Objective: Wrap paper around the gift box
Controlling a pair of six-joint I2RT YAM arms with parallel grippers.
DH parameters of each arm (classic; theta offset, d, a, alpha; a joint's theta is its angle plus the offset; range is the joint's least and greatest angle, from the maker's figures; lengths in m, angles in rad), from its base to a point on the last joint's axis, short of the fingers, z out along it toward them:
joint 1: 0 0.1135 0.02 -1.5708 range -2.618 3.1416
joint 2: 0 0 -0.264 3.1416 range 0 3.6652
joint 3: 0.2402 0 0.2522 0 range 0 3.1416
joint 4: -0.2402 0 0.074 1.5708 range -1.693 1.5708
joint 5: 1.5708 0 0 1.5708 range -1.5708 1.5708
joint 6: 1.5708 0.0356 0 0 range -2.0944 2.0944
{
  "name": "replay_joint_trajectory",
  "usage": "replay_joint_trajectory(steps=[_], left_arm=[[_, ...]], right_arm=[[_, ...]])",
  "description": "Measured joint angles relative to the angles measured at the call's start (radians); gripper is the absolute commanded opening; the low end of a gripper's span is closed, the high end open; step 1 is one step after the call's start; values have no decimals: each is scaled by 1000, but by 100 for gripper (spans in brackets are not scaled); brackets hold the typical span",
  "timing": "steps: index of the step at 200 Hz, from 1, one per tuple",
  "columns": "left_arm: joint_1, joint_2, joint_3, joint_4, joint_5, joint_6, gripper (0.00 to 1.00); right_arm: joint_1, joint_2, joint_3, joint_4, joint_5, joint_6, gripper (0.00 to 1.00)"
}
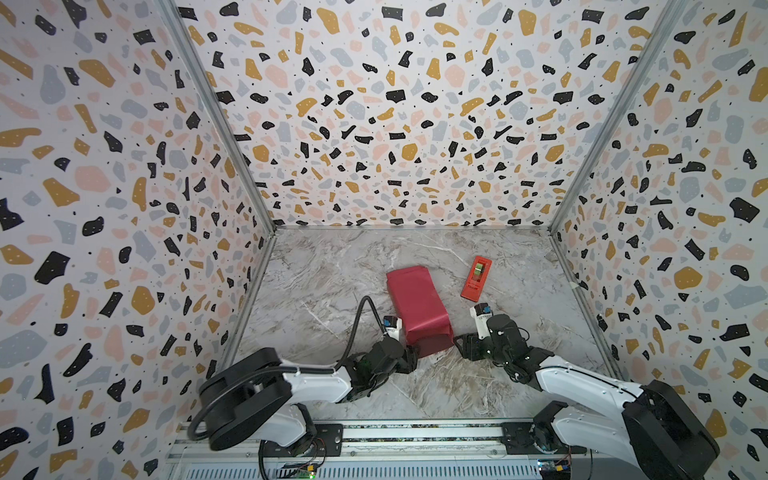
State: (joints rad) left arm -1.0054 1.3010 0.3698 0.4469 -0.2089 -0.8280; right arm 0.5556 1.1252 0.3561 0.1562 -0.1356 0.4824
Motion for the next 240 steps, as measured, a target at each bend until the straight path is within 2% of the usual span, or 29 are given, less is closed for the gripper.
replay_joint_trajectory(steps=[22,41,64,88,119,156,200,223,240], left_arm=[[26,-209,-8,-80,-27,-3,79],[161,-292,0,-82,15,-3,84],[345,-201,56,-58,97,-4,84],[424,-1,179,-55,185,9,84],[440,188,284,-21,270,25,80],[432,263,285,11,349,27,77],[408,203,198,67,386,16,77],[406,123,115,69,379,4,83],[406,40,73,8,325,33,87]], right_arm=[[-75,18,52,-1,-117,5,67],[-105,76,127,37,-216,36,70],[-122,182,225,112,-308,92,70],[-127,323,323,160,-356,137,70],[-133,468,393,195,-397,161,68],[-116,524,410,196,-455,163,66],[-68,468,347,227,-465,180,65],[-41,406,279,233,-455,193,68],[-42,352,240,209,-438,186,70]])
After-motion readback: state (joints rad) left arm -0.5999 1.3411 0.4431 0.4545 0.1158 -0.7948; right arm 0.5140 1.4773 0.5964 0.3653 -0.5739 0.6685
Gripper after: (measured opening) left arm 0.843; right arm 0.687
